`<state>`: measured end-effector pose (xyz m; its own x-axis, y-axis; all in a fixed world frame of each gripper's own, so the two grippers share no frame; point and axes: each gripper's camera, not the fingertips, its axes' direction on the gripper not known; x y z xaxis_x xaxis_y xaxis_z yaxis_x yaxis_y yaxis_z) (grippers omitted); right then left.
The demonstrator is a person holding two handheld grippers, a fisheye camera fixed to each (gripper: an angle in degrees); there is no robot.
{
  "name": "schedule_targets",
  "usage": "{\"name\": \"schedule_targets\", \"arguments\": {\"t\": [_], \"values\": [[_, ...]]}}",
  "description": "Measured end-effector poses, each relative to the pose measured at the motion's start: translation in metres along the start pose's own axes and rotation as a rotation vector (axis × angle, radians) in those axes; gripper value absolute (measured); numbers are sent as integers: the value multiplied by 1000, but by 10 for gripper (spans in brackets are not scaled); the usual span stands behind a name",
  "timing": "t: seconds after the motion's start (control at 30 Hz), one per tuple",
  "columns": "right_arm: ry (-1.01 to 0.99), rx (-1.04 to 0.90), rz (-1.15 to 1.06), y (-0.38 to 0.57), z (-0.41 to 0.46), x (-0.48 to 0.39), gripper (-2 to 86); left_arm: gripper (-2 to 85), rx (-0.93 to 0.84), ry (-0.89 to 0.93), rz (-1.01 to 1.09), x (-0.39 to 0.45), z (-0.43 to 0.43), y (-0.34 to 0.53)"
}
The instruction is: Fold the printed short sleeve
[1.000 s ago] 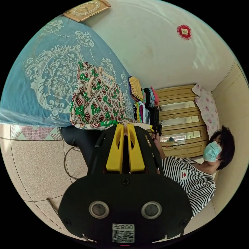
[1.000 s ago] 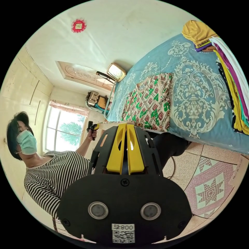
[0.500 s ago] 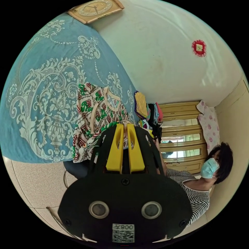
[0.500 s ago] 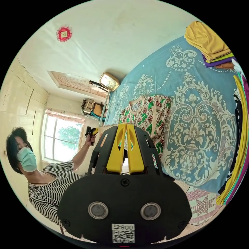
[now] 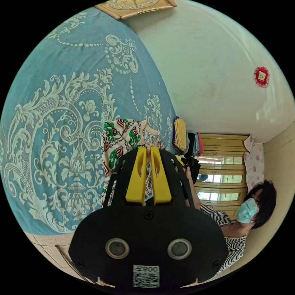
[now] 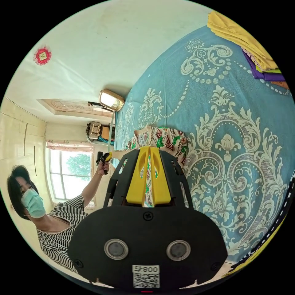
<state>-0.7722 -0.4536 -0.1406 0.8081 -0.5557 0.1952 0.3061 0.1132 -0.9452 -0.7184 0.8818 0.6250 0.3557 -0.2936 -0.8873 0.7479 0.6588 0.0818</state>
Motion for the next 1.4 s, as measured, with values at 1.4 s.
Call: {"name": "schedule_targets", "arguments": {"t": [1.4], "values": [[-179,181,103,-140,72,66,11,73,250,223,-153,-78,111,-132]]}}
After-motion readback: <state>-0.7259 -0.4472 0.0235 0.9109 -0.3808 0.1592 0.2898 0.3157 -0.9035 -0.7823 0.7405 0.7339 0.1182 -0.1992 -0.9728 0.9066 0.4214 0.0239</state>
